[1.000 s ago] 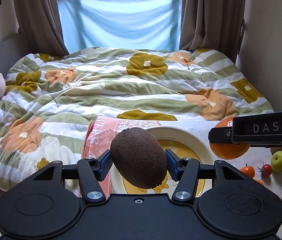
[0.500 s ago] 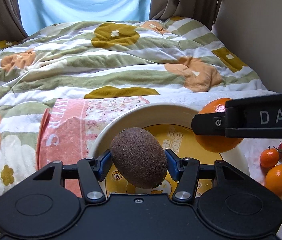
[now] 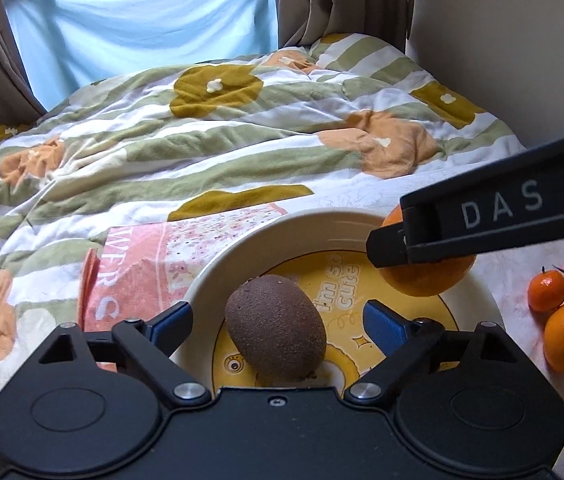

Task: Organize fruits
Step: 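Carry the kiwi and orange with both grippers over the duck bowl, then open both grippers to drop the kiwi and orange into the bowl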

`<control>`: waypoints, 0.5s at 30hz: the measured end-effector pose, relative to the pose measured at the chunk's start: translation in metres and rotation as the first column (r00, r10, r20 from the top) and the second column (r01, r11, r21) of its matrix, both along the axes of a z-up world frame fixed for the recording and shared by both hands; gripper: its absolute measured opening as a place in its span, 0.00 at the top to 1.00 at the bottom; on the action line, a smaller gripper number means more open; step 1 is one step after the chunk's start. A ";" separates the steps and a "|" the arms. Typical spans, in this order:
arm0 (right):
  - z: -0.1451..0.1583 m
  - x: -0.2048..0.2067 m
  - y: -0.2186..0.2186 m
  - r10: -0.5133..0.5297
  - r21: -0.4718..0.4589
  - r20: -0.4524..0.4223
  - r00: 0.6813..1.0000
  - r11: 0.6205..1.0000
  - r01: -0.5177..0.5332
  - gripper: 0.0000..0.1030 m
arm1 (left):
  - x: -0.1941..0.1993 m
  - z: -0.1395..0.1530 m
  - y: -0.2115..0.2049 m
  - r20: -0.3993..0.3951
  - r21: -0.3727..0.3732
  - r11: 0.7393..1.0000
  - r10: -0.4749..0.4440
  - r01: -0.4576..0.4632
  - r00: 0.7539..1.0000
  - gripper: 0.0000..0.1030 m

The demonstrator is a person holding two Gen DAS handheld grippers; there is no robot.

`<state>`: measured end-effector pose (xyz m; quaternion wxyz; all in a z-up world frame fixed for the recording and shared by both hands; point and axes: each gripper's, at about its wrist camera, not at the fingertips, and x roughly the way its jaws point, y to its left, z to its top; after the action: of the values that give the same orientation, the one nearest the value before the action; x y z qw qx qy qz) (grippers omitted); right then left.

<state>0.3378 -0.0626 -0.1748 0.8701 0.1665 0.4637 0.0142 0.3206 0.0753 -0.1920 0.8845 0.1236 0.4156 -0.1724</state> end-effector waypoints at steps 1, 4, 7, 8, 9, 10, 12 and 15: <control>0.001 0.000 0.000 0.016 -0.002 0.002 1.000 1.000 -0.015 0.27 | -0.003 0.002 0.002 0.000 0.007 1.000 0.005 -0.005 1.000 0.08; 0.002 0.005 0.004 0.064 -0.005 0.000 0.998 0.998 -0.064 0.27 | -0.013 0.007 0.008 0.003 0.007 0.999 0.033 -0.033 0.999 0.08; -0.001 0.011 0.009 0.105 -0.010 -0.007 0.994 0.994 -0.105 0.27 | -0.021 0.012 0.014 0.004 0.023 0.998 0.059 -0.059 0.998 0.08; -0.002 0.012 0.011 0.115 -0.016 -0.005 0.993 0.993 -0.115 0.27 | -0.024 0.013 0.016 0.004 0.024 0.998 0.066 -0.066 0.998 0.08; -0.003 0.013 0.012 0.125 -0.021 -0.003 0.992 0.992 -0.125 0.27 | -0.026 0.014 0.019 0.006 0.025 0.997 0.077 -0.077 0.997 0.08; -0.005 0.015 0.014 0.135 -0.021 -0.003 0.991 0.991 -0.135 0.27 | -0.028 0.015 0.021 0.007 0.025 0.995 0.094 -0.095 0.996 0.08; -0.008 0.018 0.016 0.154 -0.020 -0.003 0.988 0.988 -0.154 0.27 | -0.030 0.016 0.026 0.002 0.017 0.992 0.125 -0.125 0.992 0.08; -0.014 0.023 0.019 0.178 -0.038 -0.011 0.984 0.983 -0.178 0.27 | -0.032 0.016 0.031 -0.004 0.000 0.988 0.157 -0.157 0.988 0.08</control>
<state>0.3611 -0.0440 -0.1884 0.8666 0.1076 0.4802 0.0825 0.2884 0.1061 -0.1758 0.8945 0.0903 0.4257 -0.1024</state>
